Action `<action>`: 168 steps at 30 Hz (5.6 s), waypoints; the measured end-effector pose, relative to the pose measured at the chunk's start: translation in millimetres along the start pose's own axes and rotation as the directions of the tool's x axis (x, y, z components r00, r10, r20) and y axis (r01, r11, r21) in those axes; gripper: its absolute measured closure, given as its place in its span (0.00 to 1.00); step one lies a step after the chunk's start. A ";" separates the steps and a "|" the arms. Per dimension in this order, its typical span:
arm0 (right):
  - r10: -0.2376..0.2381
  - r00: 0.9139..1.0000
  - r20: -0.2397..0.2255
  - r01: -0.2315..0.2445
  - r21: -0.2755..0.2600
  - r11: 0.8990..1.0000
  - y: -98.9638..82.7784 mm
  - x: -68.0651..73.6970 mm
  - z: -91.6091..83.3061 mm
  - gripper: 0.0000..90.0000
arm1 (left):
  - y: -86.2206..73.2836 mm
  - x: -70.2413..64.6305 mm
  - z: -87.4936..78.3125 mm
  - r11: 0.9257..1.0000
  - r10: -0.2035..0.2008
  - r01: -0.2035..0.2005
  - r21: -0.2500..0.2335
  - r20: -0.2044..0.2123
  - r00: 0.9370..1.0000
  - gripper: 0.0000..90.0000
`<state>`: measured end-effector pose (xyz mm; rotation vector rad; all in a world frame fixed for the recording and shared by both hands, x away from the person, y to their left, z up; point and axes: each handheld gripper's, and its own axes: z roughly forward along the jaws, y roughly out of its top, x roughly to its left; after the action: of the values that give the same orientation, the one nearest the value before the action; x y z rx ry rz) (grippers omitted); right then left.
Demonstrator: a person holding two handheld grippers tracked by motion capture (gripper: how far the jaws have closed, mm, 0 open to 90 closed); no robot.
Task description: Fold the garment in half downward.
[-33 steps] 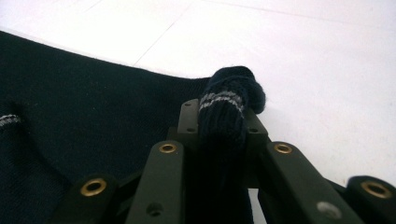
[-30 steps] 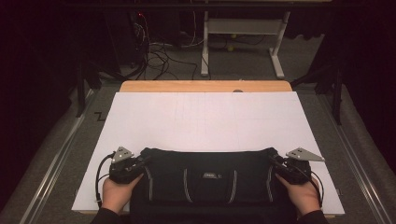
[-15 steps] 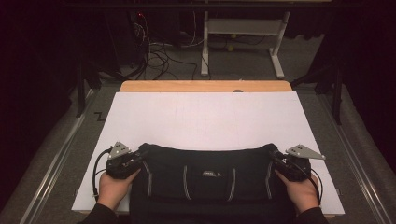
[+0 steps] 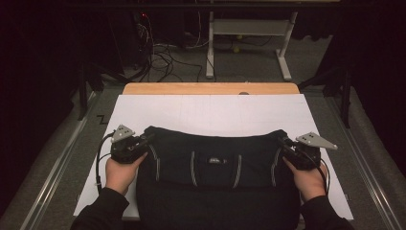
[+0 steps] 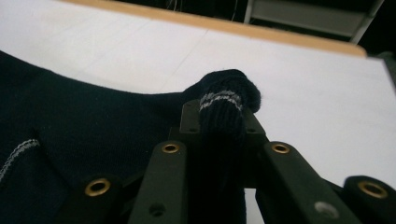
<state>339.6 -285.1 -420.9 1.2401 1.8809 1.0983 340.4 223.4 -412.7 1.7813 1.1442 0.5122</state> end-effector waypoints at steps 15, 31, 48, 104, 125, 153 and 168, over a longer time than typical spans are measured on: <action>-0.067 0.995 0.068 0.072 -0.082 0.994 55.7 -10.6 10.0 0.87 | 56.5 14.7 15.1 0.998 0.012 -0.016 -0.053 -0.080 0.997 0.81; -0.066 0.992 0.105 0.074 -0.082 0.994 83.2 -23.8 46.0 0.86 | 63.7 29.8 36.9 0.998 -0.025 0.017 -0.059 -0.125 0.992 0.80; 0.078 0.989 0.130 -0.080 0.015 0.997 62.1 -38.8 71.0 0.34 | 35.1 55.3 45.7 0.988 -0.148 0.152 0.023 -0.128 0.981 0.35; -0.003 0.993 -0.115 0.017 0.119 0.993 -15.1 24.6 33.4 0.84 | -26.7 -5.0 33.9 0.987 -0.092 0.080 0.141 0.078 0.993 0.81; 0.027 0.991 -0.133 -0.016 0.079 0.997 -51.0 22.7 -4.4 0.39 | -60.5 -22.9 6.5 0.990 -0.041 0.024 0.142 0.118 0.992 0.40; -0.022 0.966 -0.258 0.023 0.001 1.000 -20.7 52.0 9.2 0.13 | -12.7 -60.3 30.8 0.996 0.035 -0.050 0.075 0.194 0.980 0.07; -0.019 0.966 -0.259 0.077 0.214 0.974 7.0 90.0 72.4 0.56 | -6.1 -52.1 102.8 0.928 0.013 -0.061 0.366 0.131 0.991 0.36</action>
<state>370.4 -178.2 -452.8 1.2108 2.2695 1.0873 387.8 130.0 -460.9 2.1292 1.1763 0.2071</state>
